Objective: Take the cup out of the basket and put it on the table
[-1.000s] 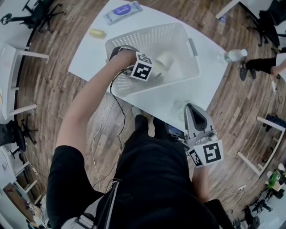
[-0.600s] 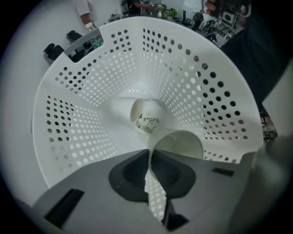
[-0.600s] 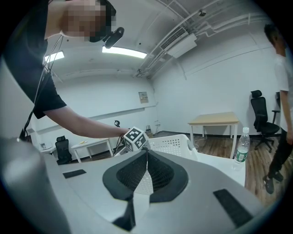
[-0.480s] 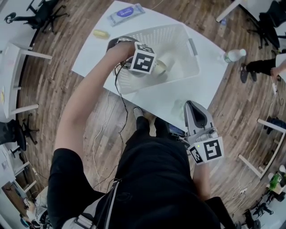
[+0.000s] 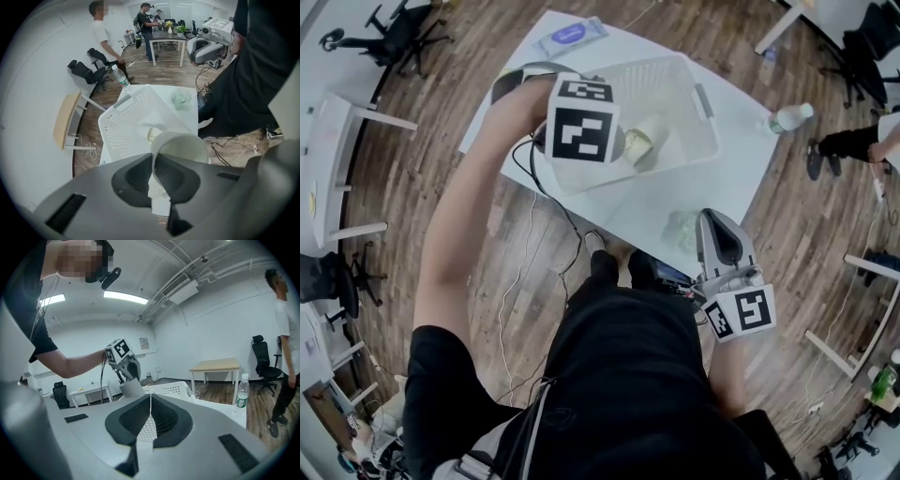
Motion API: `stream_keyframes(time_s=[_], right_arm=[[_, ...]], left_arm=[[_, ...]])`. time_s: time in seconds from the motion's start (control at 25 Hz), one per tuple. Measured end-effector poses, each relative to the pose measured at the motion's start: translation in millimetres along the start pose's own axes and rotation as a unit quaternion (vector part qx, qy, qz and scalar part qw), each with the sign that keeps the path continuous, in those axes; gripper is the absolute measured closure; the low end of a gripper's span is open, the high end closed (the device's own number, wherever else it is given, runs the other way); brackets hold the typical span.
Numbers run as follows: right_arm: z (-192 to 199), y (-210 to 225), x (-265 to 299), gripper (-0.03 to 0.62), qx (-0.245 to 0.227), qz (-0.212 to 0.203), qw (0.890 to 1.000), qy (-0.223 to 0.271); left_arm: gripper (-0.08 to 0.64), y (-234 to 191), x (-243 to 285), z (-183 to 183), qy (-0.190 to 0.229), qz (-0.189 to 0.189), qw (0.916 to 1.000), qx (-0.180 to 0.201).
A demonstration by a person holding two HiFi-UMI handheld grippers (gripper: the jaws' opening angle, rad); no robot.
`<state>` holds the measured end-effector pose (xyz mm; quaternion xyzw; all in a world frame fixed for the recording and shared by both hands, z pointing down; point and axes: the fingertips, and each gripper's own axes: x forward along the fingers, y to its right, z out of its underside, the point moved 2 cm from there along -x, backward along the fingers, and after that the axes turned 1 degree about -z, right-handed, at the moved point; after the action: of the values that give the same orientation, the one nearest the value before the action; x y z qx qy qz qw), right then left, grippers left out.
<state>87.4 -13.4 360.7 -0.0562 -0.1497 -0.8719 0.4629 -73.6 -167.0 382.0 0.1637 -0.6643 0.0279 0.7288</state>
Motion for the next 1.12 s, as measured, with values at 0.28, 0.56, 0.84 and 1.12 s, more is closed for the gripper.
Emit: stream_keyframes(time_s=[0.28, 0.56, 0.84, 1.12], right_arm=[[-1, 9, -11, 0.568, 0.004, 0.022, 1.000, 0.008], [-11, 23, -28, 0.568, 0.004, 0.057, 0.998, 0.031], [-2, 33, -48, 0.568, 0.011, 0.097, 0.995, 0.033], [5, 40, -64, 0.568, 0.021, 0.113, 0.993, 0.035]], left_arm=[[0.532, 46, -49, -34, 0.020, -0.026, 0.9985, 0.044], [0.532, 91, -49, -80, 0.060, -0.023, 0.9926, 0.103], [0.531, 127, -4, -121, 0.086, -0.001, 0.9909, 0.104], [0.531, 160, 59, -146, 0.054, 0.013, 0.9959, 0.071]])
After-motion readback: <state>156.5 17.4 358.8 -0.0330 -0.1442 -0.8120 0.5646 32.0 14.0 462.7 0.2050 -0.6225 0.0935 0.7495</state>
